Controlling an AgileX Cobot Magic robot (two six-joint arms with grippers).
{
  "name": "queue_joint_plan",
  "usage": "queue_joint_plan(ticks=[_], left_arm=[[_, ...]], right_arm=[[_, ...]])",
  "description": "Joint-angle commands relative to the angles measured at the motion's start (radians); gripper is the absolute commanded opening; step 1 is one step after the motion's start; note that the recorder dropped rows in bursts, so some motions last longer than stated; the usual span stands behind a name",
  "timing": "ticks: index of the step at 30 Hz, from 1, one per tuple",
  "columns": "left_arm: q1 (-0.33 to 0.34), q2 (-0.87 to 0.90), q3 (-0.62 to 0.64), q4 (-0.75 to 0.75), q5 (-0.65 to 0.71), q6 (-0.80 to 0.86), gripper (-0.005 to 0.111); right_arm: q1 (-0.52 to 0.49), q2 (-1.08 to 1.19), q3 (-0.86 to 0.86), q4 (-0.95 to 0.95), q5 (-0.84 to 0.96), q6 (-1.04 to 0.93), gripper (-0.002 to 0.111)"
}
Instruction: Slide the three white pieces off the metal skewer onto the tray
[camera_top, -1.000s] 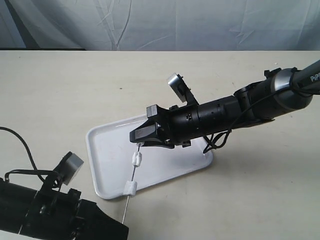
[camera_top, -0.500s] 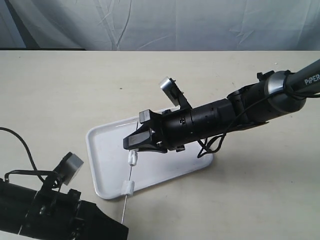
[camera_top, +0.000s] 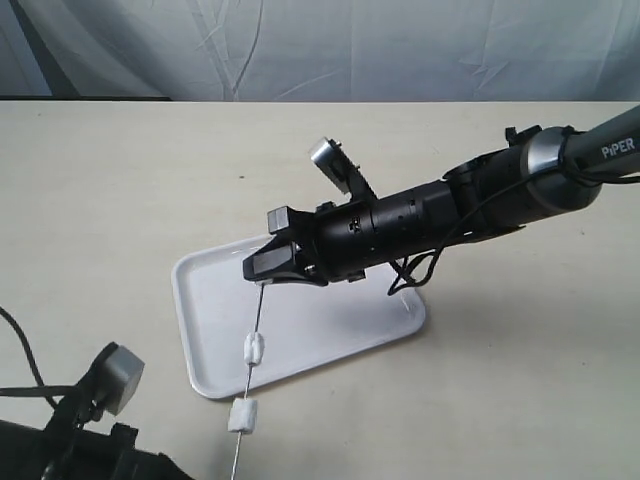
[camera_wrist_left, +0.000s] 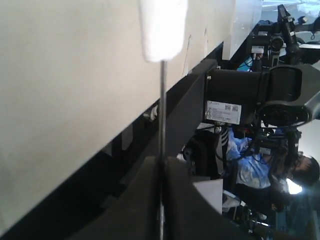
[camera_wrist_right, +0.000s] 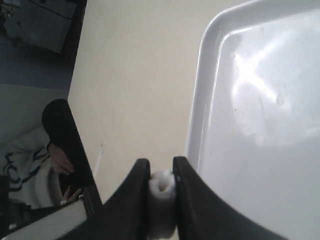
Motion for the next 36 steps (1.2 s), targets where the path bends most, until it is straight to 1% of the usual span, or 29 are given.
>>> queue_joint_plan(ticks=[1,3,6,7,8,10,12,17,21,26,31,36], left_arm=[[0.0,-0.001,0.051,0.039,0.045,0.052,0.0],[0.0,-0.001,0.066,0.039,0.045,0.055,0.0],[0.0,-0.001,0.056,0.039,0.045,0.06,0.0],[0.0,-0.001,0.047,0.039,0.045,0.05,0.0],[0.0,-0.001,0.028,0.039,0.026,0.04,0.0],[0.0,-0.001,0.0,0.039,-0.031,-0.007,0.0],[0.0,-0.001,-0.03,0.039,-0.061,-0.036,0.0],[0.0,-0.001,-0.112,0.039,-0.105,-0.118,0.0],[0.0,-0.001,-0.146,0.039,-0.115,-0.141,0.0],[0.0,-0.001,-0.178,0.039,-0.181,-0.144,0.0],[0.0,-0.001,-0.216,0.039,-0.186,-0.207,0.0],[0.0,-0.001,-0.251,0.039,-0.186,-0.274,0.0]], right_arm=[[-0.008,0.001,-0.025,0.026,-0.139,-0.001,0.014],[-0.008,0.001,-0.025,0.026,-0.191,-0.001,0.014],[-0.008,0.001,-0.025,-0.034,-0.191,0.019,0.016],[-0.008,0.001,-0.025,-0.064,-0.179,0.019,0.02],[-0.008,0.001,-0.025,-0.083,-0.172,0.035,0.028],[-0.008,0.001,-0.025,-0.087,-0.168,0.067,0.04],[-0.008,0.001,-0.025,-0.087,-0.163,0.087,0.047],[-0.008,0.001,-0.025,-0.073,-0.086,0.097,0.046],[-0.008,0.001,-0.025,-0.075,-0.055,0.113,0.046],[-0.008,0.001,-0.025,-0.122,0.026,0.166,0.046],[-0.008,0.001,-0.023,-0.201,0.082,0.222,0.046],[-0.008,0.001,-0.023,-0.226,0.13,0.241,0.046]])
